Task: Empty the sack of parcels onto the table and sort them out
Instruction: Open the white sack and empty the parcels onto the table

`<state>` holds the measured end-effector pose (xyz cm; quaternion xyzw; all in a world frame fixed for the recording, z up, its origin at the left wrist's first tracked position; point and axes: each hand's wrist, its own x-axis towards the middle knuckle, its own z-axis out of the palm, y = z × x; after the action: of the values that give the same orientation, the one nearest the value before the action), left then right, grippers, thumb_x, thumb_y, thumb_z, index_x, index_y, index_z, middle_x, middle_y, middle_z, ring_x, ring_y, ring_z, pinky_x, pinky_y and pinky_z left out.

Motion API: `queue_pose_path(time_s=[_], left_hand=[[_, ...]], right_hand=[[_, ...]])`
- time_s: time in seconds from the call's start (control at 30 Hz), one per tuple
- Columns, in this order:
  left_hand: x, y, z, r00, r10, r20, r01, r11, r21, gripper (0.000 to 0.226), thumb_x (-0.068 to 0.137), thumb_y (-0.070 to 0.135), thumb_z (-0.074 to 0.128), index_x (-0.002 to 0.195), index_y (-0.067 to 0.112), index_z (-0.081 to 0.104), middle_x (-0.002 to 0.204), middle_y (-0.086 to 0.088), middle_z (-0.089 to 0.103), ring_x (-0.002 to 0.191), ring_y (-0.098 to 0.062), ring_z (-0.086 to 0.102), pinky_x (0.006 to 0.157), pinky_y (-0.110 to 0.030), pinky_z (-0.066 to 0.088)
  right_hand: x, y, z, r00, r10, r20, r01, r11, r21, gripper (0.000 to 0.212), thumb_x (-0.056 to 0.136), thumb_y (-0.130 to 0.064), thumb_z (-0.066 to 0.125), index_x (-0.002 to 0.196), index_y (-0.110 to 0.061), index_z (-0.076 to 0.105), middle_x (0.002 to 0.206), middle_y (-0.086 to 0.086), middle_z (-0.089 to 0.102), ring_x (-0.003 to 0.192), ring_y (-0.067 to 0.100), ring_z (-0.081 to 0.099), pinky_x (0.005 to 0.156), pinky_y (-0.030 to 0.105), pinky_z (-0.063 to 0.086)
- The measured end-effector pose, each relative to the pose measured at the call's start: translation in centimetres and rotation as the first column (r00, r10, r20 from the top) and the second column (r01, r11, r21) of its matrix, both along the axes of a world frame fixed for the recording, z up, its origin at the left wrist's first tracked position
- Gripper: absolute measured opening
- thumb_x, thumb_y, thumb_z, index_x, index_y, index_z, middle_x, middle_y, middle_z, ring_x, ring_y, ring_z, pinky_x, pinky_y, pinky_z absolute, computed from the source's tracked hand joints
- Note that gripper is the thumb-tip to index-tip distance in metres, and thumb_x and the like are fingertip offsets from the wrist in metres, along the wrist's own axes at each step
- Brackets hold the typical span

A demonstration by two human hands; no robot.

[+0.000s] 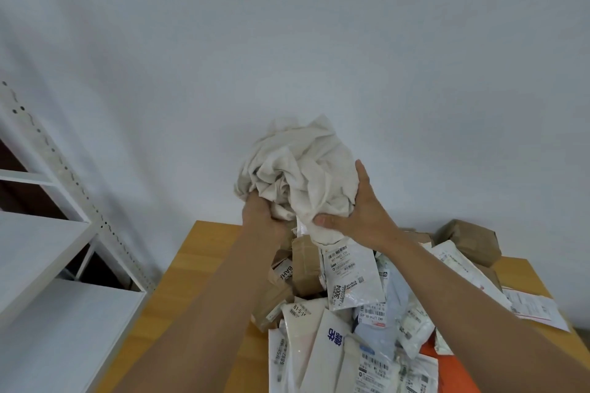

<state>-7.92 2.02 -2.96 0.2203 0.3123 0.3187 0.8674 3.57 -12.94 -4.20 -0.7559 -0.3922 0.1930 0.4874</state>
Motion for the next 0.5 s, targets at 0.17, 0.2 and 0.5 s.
queue_pose_path(time_s=[0.17, 0.2, 0.5], left_hand=[[0.5, -2.5, -3.0, 0.976, -0.204, -0.084, 0.201, 0.979, -0.033, 0.023, 0.092, 0.023, 0.054, 0.108, 0.010, 0.064, 0.085, -0.005, 0.072, 0.076, -0.019, 0.069, 0.068, -0.030, 0.058], [0.7, -3.1, -3.2, 0.964, -0.231, -0.134, 0.233, 0.973, -0.007, 0.024, 0.095, 0.027, 0.051, 0.106, 0.012, 0.065, 0.085, -0.005, 0.072, 0.077, -0.020, 0.069, 0.067, -0.030, 0.058], [1.3, -7.0, -2.8, 0.813, -0.443, -0.379, 0.540, 0.816, 0.206, 0.034, 0.103, 0.035, 0.034, 0.098, 0.025, 0.066, 0.101, -0.003, 0.073, 0.101, -0.020, 0.065, 0.085, -0.030, 0.041]], right_hand=[[-0.5, 1.3, 0.6, 0.966, -0.018, -0.259, 0.080, 0.970, 0.230, 0.140, 0.045, -0.062, 0.090, 0.149, -0.049, -0.003, 0.156, -0.013, 0.028, 0.137, 0.010, 0.041, 0.111, 0.040, 0.040], [-0.4, 1.3, 0.6, 0.948, -0.041, -0.317, 0.135, 0.950, 0.281, 0.138, 0.044, -0.061, 0.090, 0.149, -0.048, 0.001, 0.154, -0.012, 0.031, 0.135, 0.011, 0.044, 0.110, 0.043, 0.041], [-0.3, 2.3, -0.3, 0.865, -0.364, -0.344, 0.487, 0.775, 0.403, 0.051, 0.082, -0.056, 0.069, 0.113, -0.028, 0.041, 0.124, 0.002, 0.038, 0.117, 0.015, 0.050, 0.095, 0.026, 0.046]])
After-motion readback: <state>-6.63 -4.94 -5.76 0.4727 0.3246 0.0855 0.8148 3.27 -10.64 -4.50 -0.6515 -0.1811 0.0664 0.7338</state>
